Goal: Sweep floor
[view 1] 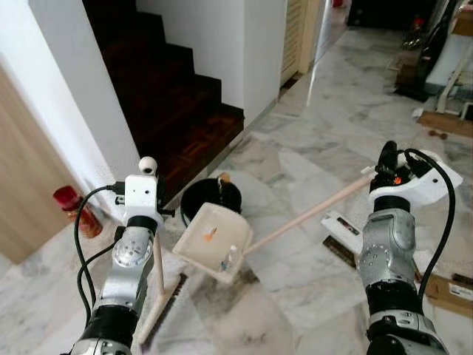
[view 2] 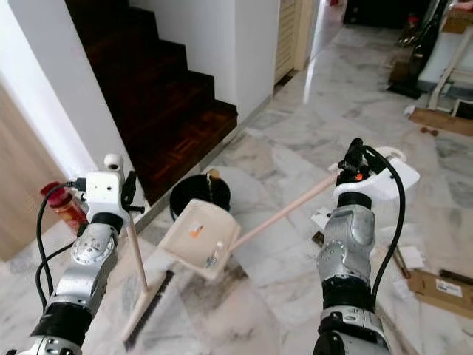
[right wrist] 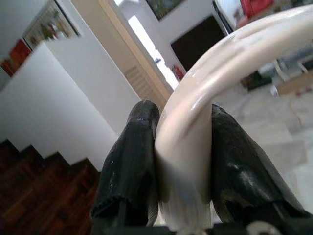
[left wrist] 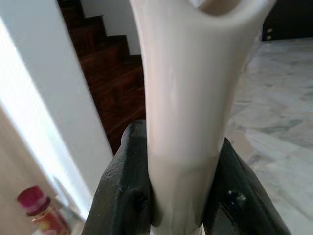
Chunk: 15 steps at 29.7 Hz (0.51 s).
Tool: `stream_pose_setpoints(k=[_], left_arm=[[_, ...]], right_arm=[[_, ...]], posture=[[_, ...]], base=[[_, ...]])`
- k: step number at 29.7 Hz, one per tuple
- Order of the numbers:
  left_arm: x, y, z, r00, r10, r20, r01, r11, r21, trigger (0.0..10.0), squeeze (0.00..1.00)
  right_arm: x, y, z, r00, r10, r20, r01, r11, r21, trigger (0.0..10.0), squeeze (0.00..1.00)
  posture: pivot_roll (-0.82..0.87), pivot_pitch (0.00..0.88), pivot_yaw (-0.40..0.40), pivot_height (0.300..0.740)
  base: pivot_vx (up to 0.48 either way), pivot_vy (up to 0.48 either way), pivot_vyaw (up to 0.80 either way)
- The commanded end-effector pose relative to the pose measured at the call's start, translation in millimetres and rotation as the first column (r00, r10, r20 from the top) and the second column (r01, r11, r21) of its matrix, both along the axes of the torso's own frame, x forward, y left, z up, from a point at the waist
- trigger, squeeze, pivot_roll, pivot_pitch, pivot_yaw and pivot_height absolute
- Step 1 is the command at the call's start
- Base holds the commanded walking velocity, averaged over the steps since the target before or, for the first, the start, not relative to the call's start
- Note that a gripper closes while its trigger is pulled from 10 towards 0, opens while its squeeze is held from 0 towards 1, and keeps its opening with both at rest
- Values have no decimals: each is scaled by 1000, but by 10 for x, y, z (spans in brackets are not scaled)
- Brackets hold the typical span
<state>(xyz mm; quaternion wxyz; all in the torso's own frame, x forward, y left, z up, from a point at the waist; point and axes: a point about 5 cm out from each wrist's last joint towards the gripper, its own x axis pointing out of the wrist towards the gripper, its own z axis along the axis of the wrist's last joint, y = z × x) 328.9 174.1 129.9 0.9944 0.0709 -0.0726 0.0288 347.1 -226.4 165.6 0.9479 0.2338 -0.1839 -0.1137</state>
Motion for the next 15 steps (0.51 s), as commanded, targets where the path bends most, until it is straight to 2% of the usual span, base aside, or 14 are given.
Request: stream_pose_setpoints(k=[1,12,15], left_arm=[[22,0,104,999,4,48,-5,1000,18,10000,0],[30,-5,113,998,7,57,-7,1000,13,10000,0],[32,-12,115,998,4,59,-5,1000,12,10000,0]], right_arm=[[40,50,377,988,9,152,-10,1000,9,10000,0],[58,170,526,978,50,203,-51,999,-2,10000,0],[55,203,563,975,67,213,-61,998,-35,10000,0]], posture=[[1,0,52,740],[1,0,51,740],[2,0,50,740]], base=[[345,0,0],[352,0,0],[356,0,0]])
